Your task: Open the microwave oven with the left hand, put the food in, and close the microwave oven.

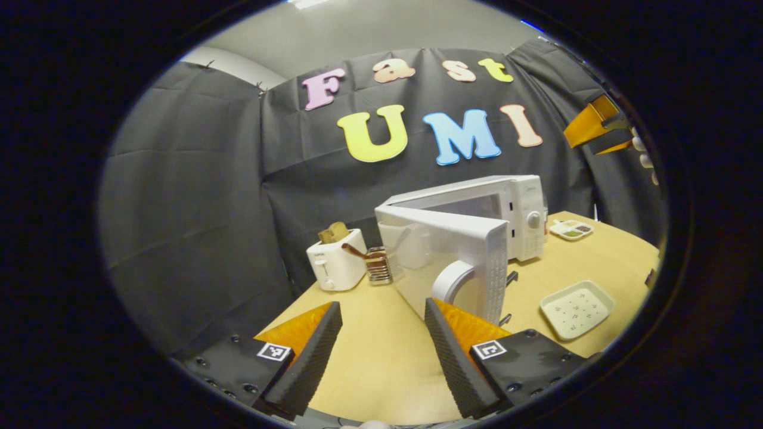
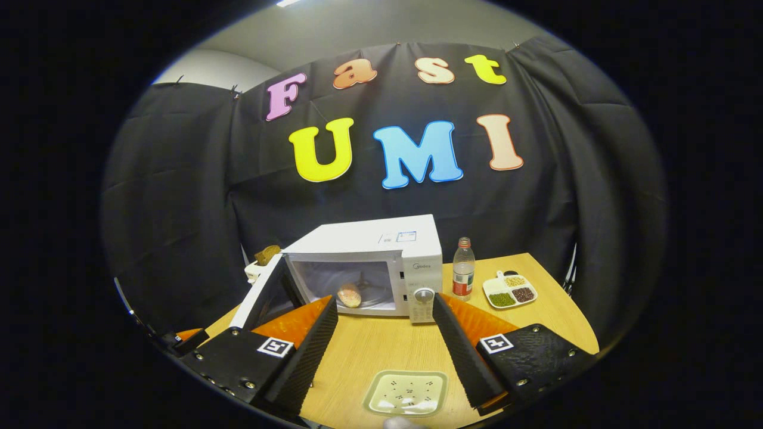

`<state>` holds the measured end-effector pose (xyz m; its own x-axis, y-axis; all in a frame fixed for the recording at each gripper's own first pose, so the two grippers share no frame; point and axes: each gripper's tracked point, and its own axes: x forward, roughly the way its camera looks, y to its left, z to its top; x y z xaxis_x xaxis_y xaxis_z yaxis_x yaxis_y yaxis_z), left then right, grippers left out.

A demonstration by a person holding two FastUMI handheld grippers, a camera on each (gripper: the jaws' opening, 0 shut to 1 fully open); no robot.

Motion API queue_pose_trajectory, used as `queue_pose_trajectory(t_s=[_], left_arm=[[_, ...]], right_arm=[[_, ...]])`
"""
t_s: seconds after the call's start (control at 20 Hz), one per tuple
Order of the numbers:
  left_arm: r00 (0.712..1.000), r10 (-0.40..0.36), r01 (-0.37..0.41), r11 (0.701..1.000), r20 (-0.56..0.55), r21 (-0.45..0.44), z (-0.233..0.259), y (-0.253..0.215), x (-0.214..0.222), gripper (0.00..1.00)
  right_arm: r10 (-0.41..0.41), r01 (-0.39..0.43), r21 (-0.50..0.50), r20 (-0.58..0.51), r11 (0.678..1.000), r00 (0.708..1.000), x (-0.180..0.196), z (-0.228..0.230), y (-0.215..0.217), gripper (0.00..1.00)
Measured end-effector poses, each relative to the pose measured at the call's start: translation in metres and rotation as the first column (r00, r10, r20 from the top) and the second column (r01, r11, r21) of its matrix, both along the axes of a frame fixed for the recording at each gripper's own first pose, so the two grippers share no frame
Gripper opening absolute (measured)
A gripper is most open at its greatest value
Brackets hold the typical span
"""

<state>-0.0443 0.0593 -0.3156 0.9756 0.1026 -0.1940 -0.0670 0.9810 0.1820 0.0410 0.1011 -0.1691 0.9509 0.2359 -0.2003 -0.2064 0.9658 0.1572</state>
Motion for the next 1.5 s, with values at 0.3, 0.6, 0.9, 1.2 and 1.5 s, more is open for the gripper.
queue_pose_trajectory(t_s=[0.3, 0.6, 0.9, 1.2, 1.5], left_arm=[[0.994, -0.112, 0.112, 0.992, 0.001, -0.064, -0.001, -0.077, 0.027, 0.96], [0.976, -0.217, 0.218, 0.974, 0.027, -0.054, 0.003, -0.133, 0.078, 0.96], [0.962, -0.269, 0.272, 0.960, 0.050, -0.062, 0.005, -0.170, 0.126, 0.94], [0.957, -0.285, 0.289, 0.954, 0.064, -0.082, 0.001, -0.189, 0.174, 0.95], [0.949, -0.306, 0.311, 0.947, 0.071, -0.075, -0.006, -0.212, 0.211, 0.96]], right_arm=[[-0.016, 0.016, 0.008, -0.025, 1.000, 1.000, -0.007, -0.006, -0.014, 0.98], [-0.064, 0.064, 0.003, -0.036, 0.998, 0.997, -0.001, -0.010, -0.040, 0.98], [-0.106, 0.107, 0.012, -0.056, 0.994, 0.993, 0.009, -0.014, -0.055, 0.98], [-0.130, 0.131, 0.008, -0.065, 0.991, 0.989, 0.021, -0.016, -0.064, 0.98], [-0.139, 0.139, -0.007, -0.078, 0.990, 0.987, 0.034, -0.020, -0.071, 0.98]])
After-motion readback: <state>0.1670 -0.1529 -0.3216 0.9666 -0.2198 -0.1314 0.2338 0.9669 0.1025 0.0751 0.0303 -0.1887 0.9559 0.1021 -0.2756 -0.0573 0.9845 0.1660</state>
